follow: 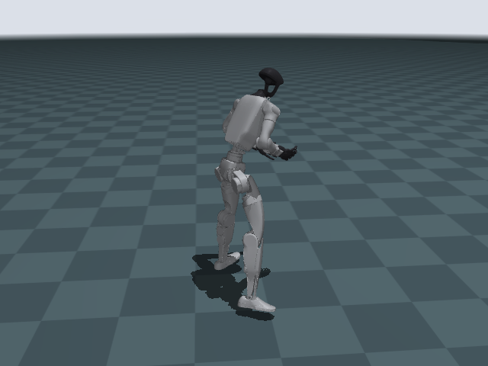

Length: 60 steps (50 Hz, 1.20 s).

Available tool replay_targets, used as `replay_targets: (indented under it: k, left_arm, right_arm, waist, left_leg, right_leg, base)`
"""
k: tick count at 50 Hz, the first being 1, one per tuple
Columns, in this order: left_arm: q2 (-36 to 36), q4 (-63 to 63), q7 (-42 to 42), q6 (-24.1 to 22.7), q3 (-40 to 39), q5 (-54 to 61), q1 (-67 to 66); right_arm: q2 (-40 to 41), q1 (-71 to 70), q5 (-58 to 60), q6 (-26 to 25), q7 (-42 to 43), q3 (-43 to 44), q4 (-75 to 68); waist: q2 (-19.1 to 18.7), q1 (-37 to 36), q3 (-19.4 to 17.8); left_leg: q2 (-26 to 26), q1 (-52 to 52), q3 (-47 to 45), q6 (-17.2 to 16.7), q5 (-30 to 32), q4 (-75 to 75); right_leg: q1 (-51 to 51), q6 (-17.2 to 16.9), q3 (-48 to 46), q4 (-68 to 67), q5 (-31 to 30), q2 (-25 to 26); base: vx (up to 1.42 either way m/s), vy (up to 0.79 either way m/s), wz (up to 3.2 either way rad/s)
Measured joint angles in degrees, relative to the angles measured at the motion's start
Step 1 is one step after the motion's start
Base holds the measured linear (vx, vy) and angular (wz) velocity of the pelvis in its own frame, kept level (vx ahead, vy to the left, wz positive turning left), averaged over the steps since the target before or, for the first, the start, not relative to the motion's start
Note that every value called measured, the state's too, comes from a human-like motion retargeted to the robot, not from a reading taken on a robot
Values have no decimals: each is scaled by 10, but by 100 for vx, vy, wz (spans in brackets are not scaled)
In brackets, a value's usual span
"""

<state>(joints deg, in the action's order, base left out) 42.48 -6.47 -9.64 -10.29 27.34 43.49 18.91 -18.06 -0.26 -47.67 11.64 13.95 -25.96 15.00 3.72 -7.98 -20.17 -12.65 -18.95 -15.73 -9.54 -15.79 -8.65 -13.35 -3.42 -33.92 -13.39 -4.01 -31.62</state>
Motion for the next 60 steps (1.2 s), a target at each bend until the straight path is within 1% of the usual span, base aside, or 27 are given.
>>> replay_targets:
  k: [5, 7, 10, 11, 12, 15, 17, 18, 20, 22, 24, 26, 28, 30, 32, 33, 35, 36, 38, 40, 41, 45, 47, 49, 52, 56, 60]
  left_arm:
    - [-125, 79, 29, 13, 2, -86, -94]
    - [-171, 99, -7, -17, 17, -113, -108]
    - [-230, 115, -85, -81, 48, -179, -103]
    - [-248, 121, -99, -83, 55, -207, -98]
    - [-264, 127, -109, -80, 61, -234, -95]
    - [-292, 159, -111, -50, 54, -285, -102]
    - [-286, 181, -116, -57, 32, -274, -127]
    - [-277, 191, -124, -71, 18, -257, -144]
    - [-257, 208, -135, -106, -8, -206, -185]
    - [-234, 224, -130, -127, -33, -157, -227]
    - [-212, 241, -124, -126, -50, -126, -261]
    - [-187, 259, -115, -115, -57, -107, -278]
    - [-159, 281, -91, -80, -53, -99, -279]
    - [-129, 303, -53, -30, -37, -101, -271]
    - [-99, 323, -21, -9, -14, -114, -276]
    - [-83, 332, -14, -10, -2, -122, -282]
    - [-44, 347, -18, -29, 5, -142, -304]
    - [-22, 355, -13, -35, -8, -156, -321]
    - [16, 373, 3, -26, -48, -168, -357]
    - [43, 387, 13, -1, -95, -160, -391]
    - [52, 393, 17, 11, -117, -149, -402]
    - [62, 386, 39, 42, -189, -116, -426]
    - [44, 365, 50, 56, -202, -105, -415]
    - [15, 344, 46, 63, -190, -88, -381]
    - [-30, 322, 31, 66, -137, -66, -308]
    - [-114, 312, 30, 74, -61, -20, -228]
    - [-190, 314, 48, 79, -46, -30, -208]
  right_arm:
    - [20, -29, 83, -56, -37, 13, -23]
    - [24, -28, 131, -2, 30, 21, -17]
    - [27, -18, 239, 117, 199, 37, 0]
    - [32, -14, 229, 120, 199, 40, 7]
    - [38, -10, 211, 114, 185, 42, 14]
    - [50, -19, 125, 31, 62, 52, 14]
    - [48, -51, 137, 21, 51, 55, -7]
    - [46, -70, 149, 44, 77, 53, -15]
    - [45, -100, 124, 140, 147, 39, -9]
    - [42, -111, 36, 231, 172, 27, 33]
    - [29, -96, -14, 272, 181, 43, 81]
    - [11, -60, -72, 300, 185, 97, 115]
    - [-24, -26, -202, 259, 119, 186, 83]
    - [-105, -25, -340, 128, 9, 278, -72]
    - [-222, -62, -327, 13, -26, 309, -307]
    - [-282, -101, -294, -16, -20, 306, -446]
    - [-394, -220, -224, -29, 37, 300, -737]
    - [-460, -302, -193, -38, 49, 316, -865]
    - [-600, -447, -160, -70, 54, 361, -1029]
    - [-712, -546, -159, -111, 48, 408, -1062]
    - [-749, -573, -157, -134, 30, 408, -1051]
    - [-849, -613, -124, -185, -66, 369, -974]
    - [-857, -636, -133, -194, -91, 372, -942]
    - [-833, -661, -180, -187, -90, 366, -913]
    - [-754, -692, -276, -136, -56, 307, -855]
    - [-640, -700, -346, -49, -5, 214, -736]
    - [-559, -602, -315, 6, 13, 218, -596]
  waist:
    - [-36, 7, -36]
    - [-56, 9, -52]
    - [-95, 15, -74]
    - [-110, 17, -80]
    - [-124, 19, -85]
    - [-156, 29, -88]
    - [-163, 44, -88]
    - [-163, 53, -87]
    - [-157, 68, -86]
    - [-141, 76, -81]
    - [-116, 74, -68]
    - [-81, 71, -51]
    - [-43, 72, -33]
    - [-7, 77, -15]
    - [8, 82, 10]
    - [6, 82, 24]
    - [-9, 76, 52]
    - [-22, 67, 59]
    - [-50, 50, 64]
    - [-72, 36, 61]
    - [-73, 32, 54]
    - [-38, 21, 3]
    - [-17, 18, -29]
    - [-3, 16, -54]
    - [-4, 28, -73]
    - [-36, 82, -66]
    - [-66, 128, -35]
  left_leg:
    - [-21, 19, -54, -10, 2, -20]
    - [-29, 23, -75, -16, 4, -35]
    - [-44, 22, -103, -22, 11, -63]
    - [-49, 21, -111, -18, 16, -72]
    - [-54, 18, -120, -12, 23, -81]
    - [-66, 9, -145, 17, 48, -99]
    - [-73, 14, -158, 34, 66, -97]
    - [-78, 20, -163, 39, 75, -91]
    - [-95, 41, -168, 43, 99, -72]
    - [-114, 70, -154, 45, 131, -41]
    - [-118, 91, -105, 51, 151, -15]
    - [-95, 97, -19, 53, 135, -9]
    - [-43, 93, 78, 41, 103, -20]
    - [27, 89, 165, 23, 95, -32]
    - [83, 84, 210, 7, 107, -42]
    - [99, 80, 214, 1, 108, -47]
    - [116, 70, 201, -18, 98, -52]
    - [118, 67, 195, -33, 95, -49]
    - [124, 65, 189, -52, 95, -43]
    - [120, 65, 183, -55, 73, -55]
    - [108, 64, 174, -53, 30, -77]
    - [78, 58, 132, -24, -166, -227]
    - [49, 41, 124, -14, -201, -321]
    - [18, 34, 122, 3, -194, -372]
    - [-30, 52, 131, 28, -164, -347]
    - [-71, 78, 140, 49, -107, -260]
    - [-87, 77, 111, 58, -27, -197]
  right_leg:
    - [-5, -7, -61, -7, 9, -8]
    - [-14, -20, -72, -17, 23, -13]
    - [-40, -48, -52, -44, 67, -17]
    - [-58, -51, -35, -62, 83, -20]
    - [-78, -51, -18, -83, 99, -23]
    - [-157, -36, 39, -169, 150, -36]
    - [-196, -33, 63, -223, 183, -41]
    - [-210, -33, 71, -245, 198, -39]
    - [-225, -30, 78, -283, 227, -24]
    - [-223, -25, 77, -304, 253, 7]
    - [-206, -23, 69, -292, 268, 46]
    - [-167, -26, 56, -232, 261, 88]
    - [-105, -29, 37, -129, 220, 130]
    - [-43, -32, 32, -24, 139, 167]
    - [-15, -41, 91, 26, 36, 202]
    - [-12, -49, 147, 34, -13, 222]
    - [-16, -74, 251, 24, -65, 256]
    - [-19, -76, 250, 3, -53, 252]
    - [-22, -58, 190, -36, -3, 205]
    - [-12, -30, 94, -38, 56, 130]
    - [-8, -31, 68, -18, 73, 98]
    - [-11, -93, 84, 74, 78, -33]
    - [-25, -97, 118, 74, 48, -57]
    - [-49, -92, 141, 35, 16, -52]
    - [-91, -82, 142, -63, 43, -16]
    - [-95, -50, 107, -115, 99, 22]
    - [-70, -23, 54, -91, 109, 45]
  base:
    - [-6, -16, -96]
    - [-6, -23, -95]
    - [-5, -28, -85]
    - [-4, -31, -86]
    - [-3, -33, -88]
    - [1, -40, -79]
    - [7, -54, -58]
    - [12, -63, -54]
    - [17, -71, -61]
    - [23, -78, -79]
    - [29, -81, -82]
    - [33, -83, -54]
    - [32, -81, -18]
    - [29, -75, -3]
    - [26, -67, -15]
    - [25, -63, -42]
    - [25, -61, -76]
    - [27, -57, -103]
    - [29, -49, -101]
    - [31, -51, -60]
    - [29, -66, -19]
    - [26, -77, 4]
    - [19, -84, -35]
    - [15, -79, -62]
    - [17, -73, -47]
    - [23, -61, 24]
    - [23, -45, 56]
